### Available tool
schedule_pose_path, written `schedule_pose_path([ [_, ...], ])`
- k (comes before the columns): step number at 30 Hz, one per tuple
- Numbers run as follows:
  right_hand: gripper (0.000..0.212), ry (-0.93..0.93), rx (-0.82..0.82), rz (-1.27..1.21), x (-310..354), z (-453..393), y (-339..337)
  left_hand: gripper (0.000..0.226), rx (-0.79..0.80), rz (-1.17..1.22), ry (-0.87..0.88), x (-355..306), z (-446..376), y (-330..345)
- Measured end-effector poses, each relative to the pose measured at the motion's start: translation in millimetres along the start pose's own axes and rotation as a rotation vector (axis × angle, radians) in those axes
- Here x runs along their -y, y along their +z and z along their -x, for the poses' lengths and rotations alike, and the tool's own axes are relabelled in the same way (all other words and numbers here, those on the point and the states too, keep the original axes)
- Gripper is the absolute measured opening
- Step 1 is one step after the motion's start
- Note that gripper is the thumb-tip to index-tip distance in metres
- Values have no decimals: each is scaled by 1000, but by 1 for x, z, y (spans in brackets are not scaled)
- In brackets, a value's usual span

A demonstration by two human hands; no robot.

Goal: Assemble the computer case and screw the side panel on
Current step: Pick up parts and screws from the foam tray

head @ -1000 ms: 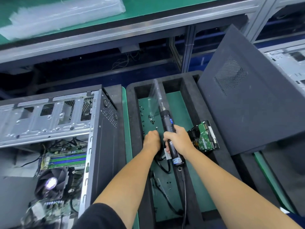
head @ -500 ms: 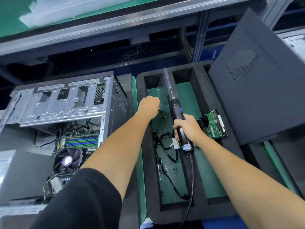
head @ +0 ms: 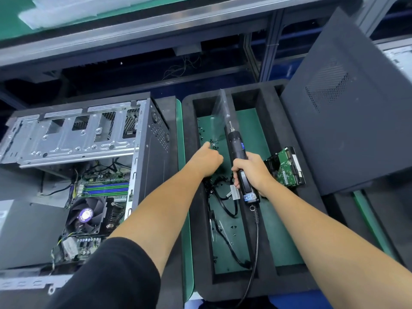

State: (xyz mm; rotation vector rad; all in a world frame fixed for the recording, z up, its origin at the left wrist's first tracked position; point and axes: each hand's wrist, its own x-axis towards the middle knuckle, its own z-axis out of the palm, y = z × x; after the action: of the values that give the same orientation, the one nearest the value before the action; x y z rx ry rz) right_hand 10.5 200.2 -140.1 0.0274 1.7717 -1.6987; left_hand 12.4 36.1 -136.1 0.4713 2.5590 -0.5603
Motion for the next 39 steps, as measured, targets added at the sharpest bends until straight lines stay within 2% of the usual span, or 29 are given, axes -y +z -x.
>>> schedule_pose_path([
  [2, 19, 4, -3, 3, 0, -1, 0, 20, 70, 161, 48, -7, -4, 0],
  [4, 19, 7, -4, 11, 0, -1, 0, 48, 198, 310, 28, -11, -4, 1],
  [6, 20, 6, -2, 10, -1, -2, -1, 61, 290, 251, 30, -15, -5, 4],
  [8, 20, 3, 5, 9, -2, -2, -2, 51, 298, 183, 35, -17, -4, 9],
  [10, 19, 1, 5, 14, -2, -2, -2, 29, 245, 255, 23, -14, -2, 5],
  [12, 18, 4, 4, 6, -1, -2, -2, 9, 208, 433, -17, -4, -3, -5],
  [14, 18, -3, 9, 5, -1, -1, -2, 17, 148, 557, -64, 10, -3, -19],
  [16, 17, -9, 4, 15, 0, 0, -1, 13, 33, 601, -148, 24, -5, -28],
  [18, 16, -13, 0, 28, 1, 2, -1, 20, -63, 630, -211, 34, -8, -32],
  [21, 15, -19, 1, 35, 2, 3, -1, 39, -62, 681, -220, 44, -10, -37],
  [25, 12, -16, -3, 21, 3, 3, -1, 32, -71, 700, -288, 57, -7, -47],
  [31, 15, -12, 0, 11, 2, 2, -1, 28, -366, 852, -561, 78, -6, -63],
  [35, 17, -4, 0, 8, 2, 1, -1, 29, -465, 877, -604, 80, -11, -61],
  [37, 18, 0, -2, 3, 1, 0, -1, 20, -508, 933, -640, 78, -16, -56],
  [39, 17, -4, -1, 3, 0, -1, -1, 32, -507, 1021, -609, 73, -20, -49],
])
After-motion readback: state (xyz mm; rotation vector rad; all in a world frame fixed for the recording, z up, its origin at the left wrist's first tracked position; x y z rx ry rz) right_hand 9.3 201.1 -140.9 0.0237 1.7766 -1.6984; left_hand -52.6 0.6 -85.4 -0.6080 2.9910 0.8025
